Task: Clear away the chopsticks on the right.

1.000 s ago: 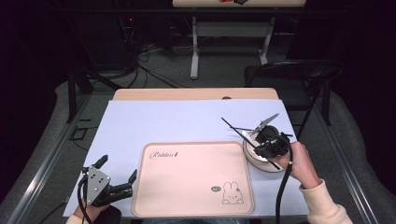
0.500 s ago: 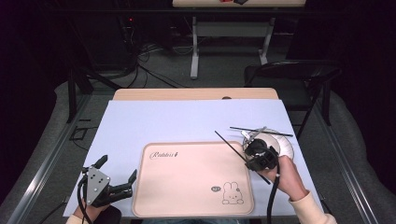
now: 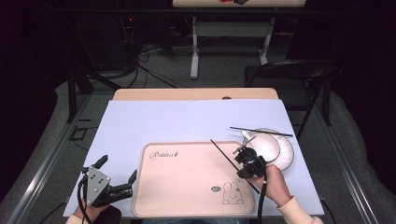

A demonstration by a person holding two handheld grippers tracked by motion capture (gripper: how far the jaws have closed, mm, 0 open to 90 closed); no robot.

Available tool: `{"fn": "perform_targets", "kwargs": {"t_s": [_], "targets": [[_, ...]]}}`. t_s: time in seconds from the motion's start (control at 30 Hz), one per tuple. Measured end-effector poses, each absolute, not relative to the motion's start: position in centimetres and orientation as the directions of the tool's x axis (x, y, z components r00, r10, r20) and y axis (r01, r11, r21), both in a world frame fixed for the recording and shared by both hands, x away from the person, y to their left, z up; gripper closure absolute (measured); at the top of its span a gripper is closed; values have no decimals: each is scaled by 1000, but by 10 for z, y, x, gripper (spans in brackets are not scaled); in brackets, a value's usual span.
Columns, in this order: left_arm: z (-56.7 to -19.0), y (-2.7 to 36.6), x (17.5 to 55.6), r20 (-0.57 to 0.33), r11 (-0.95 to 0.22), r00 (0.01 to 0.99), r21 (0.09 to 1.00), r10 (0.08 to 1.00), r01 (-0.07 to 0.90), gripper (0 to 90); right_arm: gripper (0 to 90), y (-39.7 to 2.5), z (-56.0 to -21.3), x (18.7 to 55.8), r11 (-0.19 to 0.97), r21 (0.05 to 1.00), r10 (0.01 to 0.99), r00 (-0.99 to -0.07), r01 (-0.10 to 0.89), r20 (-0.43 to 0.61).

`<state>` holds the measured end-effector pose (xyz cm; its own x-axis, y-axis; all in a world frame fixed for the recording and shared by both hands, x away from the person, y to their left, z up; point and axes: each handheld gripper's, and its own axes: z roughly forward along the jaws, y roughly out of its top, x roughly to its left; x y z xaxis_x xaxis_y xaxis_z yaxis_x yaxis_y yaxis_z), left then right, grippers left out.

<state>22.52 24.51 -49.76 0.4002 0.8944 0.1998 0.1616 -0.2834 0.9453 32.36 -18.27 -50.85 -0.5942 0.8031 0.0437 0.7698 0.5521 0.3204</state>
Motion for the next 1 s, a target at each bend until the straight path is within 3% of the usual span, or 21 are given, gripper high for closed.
{"fn": "perform_targets", "kwargs": {"t_s": [0.33, 0.7, 0.73, 0.77, 0.87, 0.9, 0.93, 0.97, 1.0], "targets": [[-498, 245, 225, 200, -283, 401, 945, 894, 161, 0, 853, -162, -521, 324, 539, 296, 808, -583, 789, 83], [-498, 246, 225, 198, -281, 400, 946, 895, 160, 0, 830, -158, -526, 323, 554, 297, 802, -595, 777, 60], [-498, 245, 225, 198, -281, 400, 947, 895, 159, 0, 769, -158, -526, 322, 561, 296, 797, -601, 773, 58], [-498, 245, 225, 198, -281, 400, 947, 895, 159, 0, 769, -158, -526, 322, 561, 296, 797, -601, 773, 58], [-498, 245, 225, 199, -281, 400, 947, 895, 157, 0, 548, -160, -523, 319, 592, 312, 769, -637, 743, 57], [-498, 245, 225, 199, -281, 400, 947, 895, 157, 0, 548, -160, -523, 319, 592, 312, 769, -637, 743, 57], [-498, 245, 225, 199, -281, 400, 947, 895, 158, 0, 423, -161, -518, 316, 610, 335, 755, -655, 718, 33], [-498, 245, 225, 198, -280, 400, 947, 895, 157, 0, 423, -161, -518, 316, 610, 335, 755, -655, 718, 33], [-498, 245, 225, 200, -283, 401, 946, 894, 159, 0, 279, -166, -511, 313, 635, 375, 724, -689, 676, 15]]}}
